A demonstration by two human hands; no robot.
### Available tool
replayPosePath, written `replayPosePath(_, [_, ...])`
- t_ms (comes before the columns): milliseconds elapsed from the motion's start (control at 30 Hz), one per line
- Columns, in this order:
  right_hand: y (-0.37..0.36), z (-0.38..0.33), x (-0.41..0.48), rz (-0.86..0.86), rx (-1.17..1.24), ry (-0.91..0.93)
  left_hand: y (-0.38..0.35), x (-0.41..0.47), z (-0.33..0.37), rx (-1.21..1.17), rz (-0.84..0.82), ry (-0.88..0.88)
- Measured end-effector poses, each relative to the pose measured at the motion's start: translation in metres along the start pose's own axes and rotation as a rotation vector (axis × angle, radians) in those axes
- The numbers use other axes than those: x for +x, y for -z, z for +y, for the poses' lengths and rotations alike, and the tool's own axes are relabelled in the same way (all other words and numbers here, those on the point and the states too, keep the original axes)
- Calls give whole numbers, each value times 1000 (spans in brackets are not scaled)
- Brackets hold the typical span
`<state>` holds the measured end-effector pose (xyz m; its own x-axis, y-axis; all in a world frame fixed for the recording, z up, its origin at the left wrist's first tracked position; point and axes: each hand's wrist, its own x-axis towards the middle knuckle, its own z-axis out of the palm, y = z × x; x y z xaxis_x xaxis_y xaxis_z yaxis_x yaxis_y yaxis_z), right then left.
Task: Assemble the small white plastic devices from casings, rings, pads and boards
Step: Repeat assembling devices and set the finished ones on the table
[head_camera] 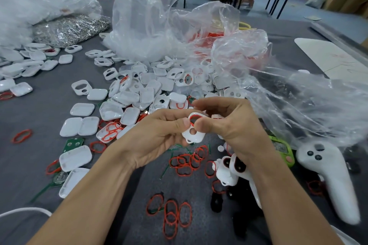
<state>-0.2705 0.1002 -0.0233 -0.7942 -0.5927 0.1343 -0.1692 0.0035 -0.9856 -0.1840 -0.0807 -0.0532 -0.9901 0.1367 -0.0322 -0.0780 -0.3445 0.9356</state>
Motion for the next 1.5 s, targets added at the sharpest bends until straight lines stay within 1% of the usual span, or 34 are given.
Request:
replayPosePath(67, [1,0,-1,-57,75,-44,-1,1,-1,57,5,-14])
replayPosePath(167, [2,-5,-4,-84,116,-26,-3,0,2,51,-3,-26])
replayPosePath(233, [2,-7,-5,-78,108,-3,-5,0,5,62,24,-27])
replayPosePath(433, [-3,-1,-3,-38,50,79,-9,0,8,191,118,-75])
replayPosePath(600, [-6,3,-1,13,-11,159,-15,3,0,103,242,-139])
replayPosePath(733, [-6,5,-1,27,-50,169,-17,5,-2,129,276,-158])
replayPosePath(867, [-8,7,0,62,-58,123,-20,6,-1,157,299,-171])
replayPosePath(967, [-10,11,3,75,-44,47,-21,7,-1,194,327,-151])
replayPosePath(1133, [-8,16,5,22,-26,-33,-22,10,-4,178,403,-82])
replayPosePath(1200, [-6,16,5,-30,-19,-27,-20,10,-4,140,420,-68])
replayPosePath(1267, [-5,16,5,-46,-24,-5,-19,10,-4,115,426,-68])
replayPosePath(1433, [-10,17,2,-12,-33,82,-16,9,-2,108,401,-60])
replayPosePath(1500, [-10,17,3,9,-38,89,-15,9,-2,108,378,-38])
